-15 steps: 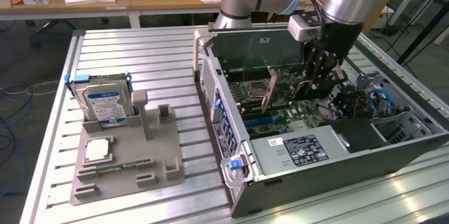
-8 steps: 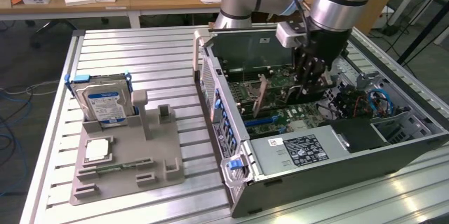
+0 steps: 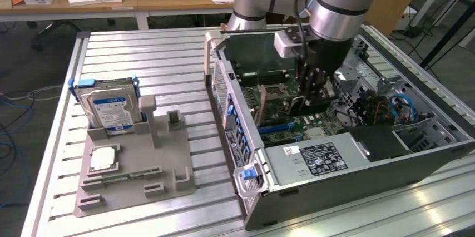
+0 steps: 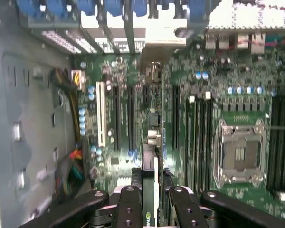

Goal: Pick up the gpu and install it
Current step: 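Insert the gpu into the slot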

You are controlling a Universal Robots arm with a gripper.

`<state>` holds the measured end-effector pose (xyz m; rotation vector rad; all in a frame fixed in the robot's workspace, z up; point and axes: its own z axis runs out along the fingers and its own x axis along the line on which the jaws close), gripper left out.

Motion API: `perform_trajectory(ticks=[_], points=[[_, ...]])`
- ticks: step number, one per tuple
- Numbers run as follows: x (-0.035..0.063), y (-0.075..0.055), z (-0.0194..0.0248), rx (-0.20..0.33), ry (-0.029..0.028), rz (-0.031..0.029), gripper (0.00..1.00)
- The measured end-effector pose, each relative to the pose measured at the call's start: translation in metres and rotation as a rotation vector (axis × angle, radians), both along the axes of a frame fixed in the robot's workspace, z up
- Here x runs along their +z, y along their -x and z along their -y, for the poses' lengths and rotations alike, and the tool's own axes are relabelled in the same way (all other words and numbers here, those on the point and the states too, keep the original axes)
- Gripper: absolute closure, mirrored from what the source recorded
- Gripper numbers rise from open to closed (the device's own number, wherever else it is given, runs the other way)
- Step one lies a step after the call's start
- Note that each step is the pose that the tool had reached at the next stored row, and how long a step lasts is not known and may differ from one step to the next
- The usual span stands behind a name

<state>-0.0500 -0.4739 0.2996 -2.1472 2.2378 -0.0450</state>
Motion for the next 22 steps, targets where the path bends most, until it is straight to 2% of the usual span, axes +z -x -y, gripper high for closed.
perform_trajectory(ticks=[4, 8, 10, 13, 22], points=[[-0.0058, 0.004, -0.0001, 0.000, 0.0014, 0.0004, 0.73], [-0.0060, 0.004, -0.0001, 0.000, -0.0003, 0.0004, 0.73], [-0.0068, 0.004, -0.0001, 0.022, -0.0008, 0.0005, 0.73], [-0.0106, 0.004, -0.0009, 0.025, -0.0011, -0.0033, 0.73], [-0.0224, 0.007, -0.0041, -0.015, -0.0006, -0.0042, 0.73]])
